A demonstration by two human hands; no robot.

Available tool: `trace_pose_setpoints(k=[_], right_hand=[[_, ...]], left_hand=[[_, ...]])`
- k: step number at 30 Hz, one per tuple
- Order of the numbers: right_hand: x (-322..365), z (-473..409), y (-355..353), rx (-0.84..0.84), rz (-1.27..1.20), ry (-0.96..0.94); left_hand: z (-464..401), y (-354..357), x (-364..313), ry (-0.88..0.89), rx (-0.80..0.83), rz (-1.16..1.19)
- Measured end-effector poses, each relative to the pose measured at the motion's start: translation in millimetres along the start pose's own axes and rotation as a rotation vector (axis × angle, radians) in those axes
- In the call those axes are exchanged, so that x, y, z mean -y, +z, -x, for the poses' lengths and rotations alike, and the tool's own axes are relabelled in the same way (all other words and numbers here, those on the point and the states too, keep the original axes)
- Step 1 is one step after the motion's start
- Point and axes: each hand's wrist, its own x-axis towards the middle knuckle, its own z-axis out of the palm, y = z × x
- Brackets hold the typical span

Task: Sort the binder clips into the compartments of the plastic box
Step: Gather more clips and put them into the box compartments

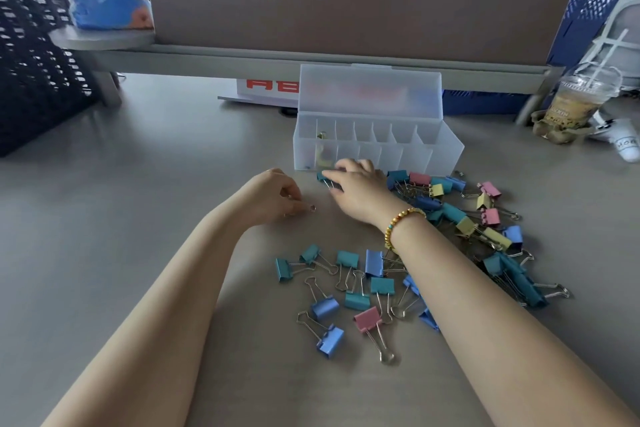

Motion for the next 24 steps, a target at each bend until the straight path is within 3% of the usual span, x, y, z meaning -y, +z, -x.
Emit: trace_pose_setpoints(k=[6,10,12,14,16,18,21,24], right_hand=[[-2,4,-4,-0.070,-0.003,-0.034],[-2,7,-6,-0.109,-0.063,0.011],[1,7,-4,-0.078,-0.036,0.022],[2,7,-1,-0.019,0.061,0.014],[3,6,0,-0.002,0.108,0.007],[4,6,-1,0.004,0.121,-0.005],[6,9,-4,-0.004,0.053,-0.014],[-3,8,-16,-0.094,-0.219,0.104]], left_hand=[[-3,3,-1,-0.015,0.026,-0.048],[-4,8,-1,-0.074,-0.120,-0.065],[-4,11,1,-0.112,-0.223,0.105],[-6,12,2,-0.148,-0.266,0.424],[-4,10,0,-0.187,-0.222,0.738],[-3,8,-3,-0.193,-0.180,0.909],[-9,9,-9,-0.190,-0.227,0.750],[-18,12,-23,-0.102,-0.193,0.408]])
